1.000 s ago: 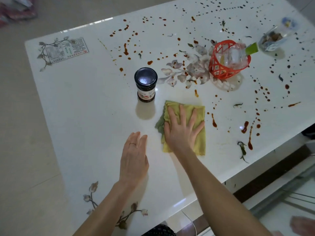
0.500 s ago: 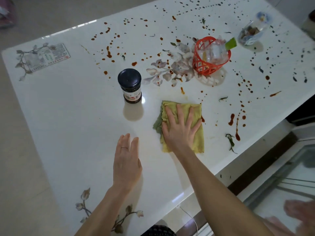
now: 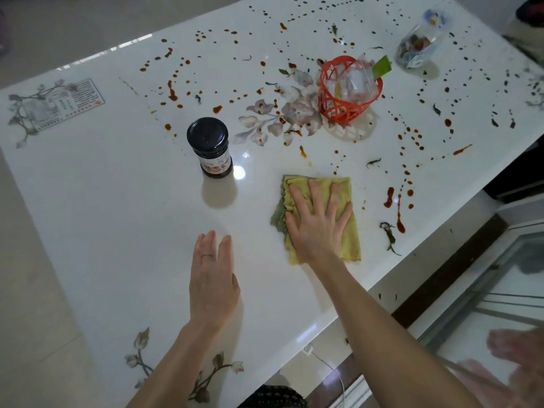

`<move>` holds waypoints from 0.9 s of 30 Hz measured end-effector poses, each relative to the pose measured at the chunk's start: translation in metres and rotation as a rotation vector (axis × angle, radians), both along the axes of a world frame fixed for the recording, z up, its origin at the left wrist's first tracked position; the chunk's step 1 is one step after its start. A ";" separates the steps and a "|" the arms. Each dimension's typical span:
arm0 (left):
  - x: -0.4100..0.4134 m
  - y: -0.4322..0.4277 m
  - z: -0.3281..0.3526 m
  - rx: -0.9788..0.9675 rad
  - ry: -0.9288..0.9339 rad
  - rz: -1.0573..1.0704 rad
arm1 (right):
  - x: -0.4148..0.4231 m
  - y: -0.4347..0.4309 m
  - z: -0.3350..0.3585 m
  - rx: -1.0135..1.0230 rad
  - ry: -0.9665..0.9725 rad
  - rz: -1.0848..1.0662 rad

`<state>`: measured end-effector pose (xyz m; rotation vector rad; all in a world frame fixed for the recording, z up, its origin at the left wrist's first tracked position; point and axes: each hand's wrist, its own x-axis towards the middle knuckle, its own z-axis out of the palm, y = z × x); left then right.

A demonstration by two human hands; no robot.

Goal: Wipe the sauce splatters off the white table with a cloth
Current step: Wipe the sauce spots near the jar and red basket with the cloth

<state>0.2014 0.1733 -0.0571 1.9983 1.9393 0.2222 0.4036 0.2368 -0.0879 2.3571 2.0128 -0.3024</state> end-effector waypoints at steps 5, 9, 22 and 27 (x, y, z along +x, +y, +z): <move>0.006 -0.002 0.001 -0.010 0.006 0.040 | -0.019 -0.033 -0.004 0.067 0.029 -0.045; 0.009 -0.001 0.001 -0.014 0.000 0.047 | -0.007 -0.049 -0.006 0.100 0.016 0.072; 0.008 0.000 0.002 -0.029 0.018 0.009 | 0.015 -0.065 -0.004 0.058 -0.014 0.184; 0.004 0.000 0.002 -0.014 0.010 -0.014 | 0.043 -0.029 0.000 0.058 -0.011 -0.015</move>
